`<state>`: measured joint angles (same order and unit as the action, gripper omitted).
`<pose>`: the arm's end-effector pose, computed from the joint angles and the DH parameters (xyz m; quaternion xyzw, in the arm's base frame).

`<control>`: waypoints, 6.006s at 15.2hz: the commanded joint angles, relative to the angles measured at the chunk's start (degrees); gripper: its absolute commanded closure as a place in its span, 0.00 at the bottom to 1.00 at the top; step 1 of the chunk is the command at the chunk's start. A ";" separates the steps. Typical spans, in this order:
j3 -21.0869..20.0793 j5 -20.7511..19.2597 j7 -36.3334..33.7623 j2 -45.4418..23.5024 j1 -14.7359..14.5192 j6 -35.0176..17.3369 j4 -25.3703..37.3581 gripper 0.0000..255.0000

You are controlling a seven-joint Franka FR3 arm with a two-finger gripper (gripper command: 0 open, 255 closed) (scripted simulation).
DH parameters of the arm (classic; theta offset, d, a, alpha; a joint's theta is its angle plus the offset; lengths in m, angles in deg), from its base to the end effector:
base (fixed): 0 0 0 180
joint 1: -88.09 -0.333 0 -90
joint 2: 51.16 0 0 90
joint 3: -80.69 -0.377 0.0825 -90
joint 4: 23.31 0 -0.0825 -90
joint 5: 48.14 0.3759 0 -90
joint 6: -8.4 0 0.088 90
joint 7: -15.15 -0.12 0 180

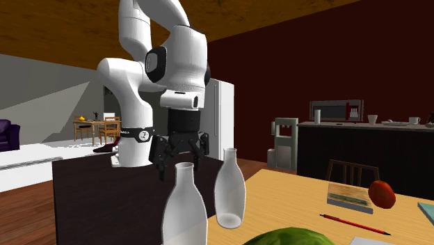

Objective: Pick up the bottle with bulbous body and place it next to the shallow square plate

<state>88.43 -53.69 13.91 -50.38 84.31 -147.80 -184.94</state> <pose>0.3558 -0.0214 0.2562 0.9990 -0.0002 -0.0409 0.0158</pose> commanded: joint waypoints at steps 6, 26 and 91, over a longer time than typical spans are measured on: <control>0.00 0.00 0.00 -0.04 0.00 -0.05 0.00 1.00; -0.29 -0.86 -0.35 13.36 0.29 14.00 0.67 1.00; -11.83 5.25 -12.72 4.06 -6.03 56.92 52.54 1.00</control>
<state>77.03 -48.45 1.98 -44.65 78.58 -91.35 -134.56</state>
